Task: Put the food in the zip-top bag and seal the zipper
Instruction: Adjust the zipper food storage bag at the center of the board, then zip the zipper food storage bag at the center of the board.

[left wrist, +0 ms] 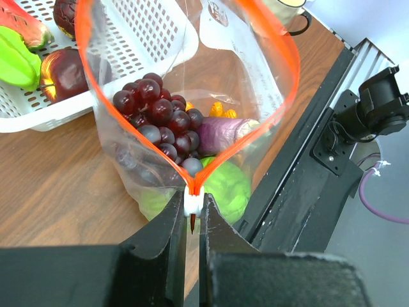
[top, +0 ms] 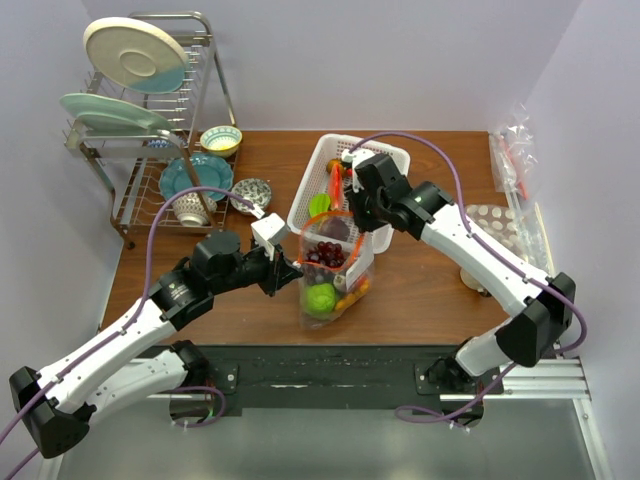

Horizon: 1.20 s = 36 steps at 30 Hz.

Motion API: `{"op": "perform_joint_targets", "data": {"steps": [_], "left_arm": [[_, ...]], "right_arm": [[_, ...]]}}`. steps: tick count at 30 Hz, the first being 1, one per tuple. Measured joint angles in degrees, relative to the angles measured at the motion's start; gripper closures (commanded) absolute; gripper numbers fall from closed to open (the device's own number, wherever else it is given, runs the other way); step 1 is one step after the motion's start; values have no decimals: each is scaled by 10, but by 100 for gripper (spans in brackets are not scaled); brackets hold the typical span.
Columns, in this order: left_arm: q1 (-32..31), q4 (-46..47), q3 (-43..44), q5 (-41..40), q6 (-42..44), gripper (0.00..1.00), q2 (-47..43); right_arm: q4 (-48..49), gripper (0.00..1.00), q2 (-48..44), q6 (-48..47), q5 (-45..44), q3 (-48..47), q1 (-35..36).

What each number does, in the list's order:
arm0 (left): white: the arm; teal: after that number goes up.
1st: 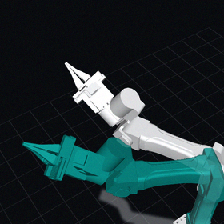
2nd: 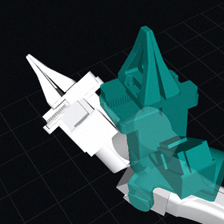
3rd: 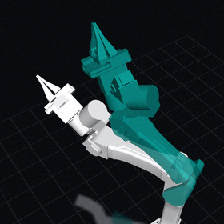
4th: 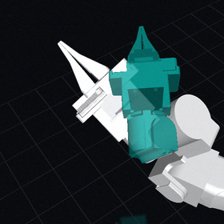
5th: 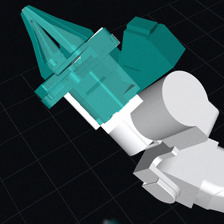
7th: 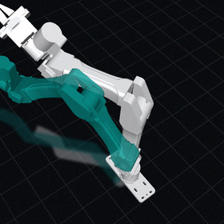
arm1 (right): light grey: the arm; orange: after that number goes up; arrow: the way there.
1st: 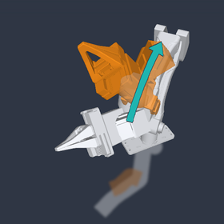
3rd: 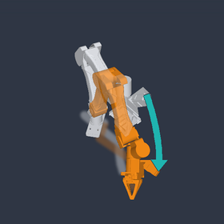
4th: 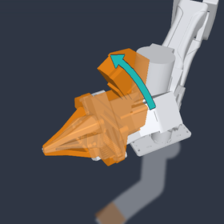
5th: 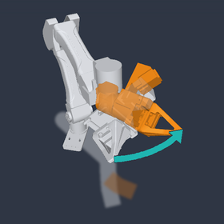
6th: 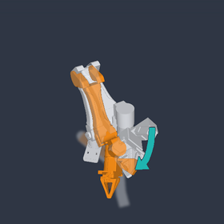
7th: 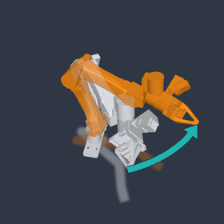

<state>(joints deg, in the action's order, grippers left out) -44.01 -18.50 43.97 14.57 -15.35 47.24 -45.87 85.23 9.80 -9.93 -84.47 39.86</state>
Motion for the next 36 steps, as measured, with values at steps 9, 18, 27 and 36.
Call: {"op": "perform_joint_targets", "data": {"steps": [9, 18, 27, 36], "left_arm": [[0, 3, -1, -4, 1, 57, 0], [0, 36, -28, -15, 2, 35, -31], [0, 84, -90, -16, 1, 40, -38], [0, 134, -99, -19, -1, 53, -40]], "right_arm": [[-1, 100, -21, 4, -18, 11, 0], [0, 100, -43, 4, -36, 32, 0], [2, 100, -44, 5, -41, 42, 0], [2, 100, -44, 7, -40, 42, 0]]}}
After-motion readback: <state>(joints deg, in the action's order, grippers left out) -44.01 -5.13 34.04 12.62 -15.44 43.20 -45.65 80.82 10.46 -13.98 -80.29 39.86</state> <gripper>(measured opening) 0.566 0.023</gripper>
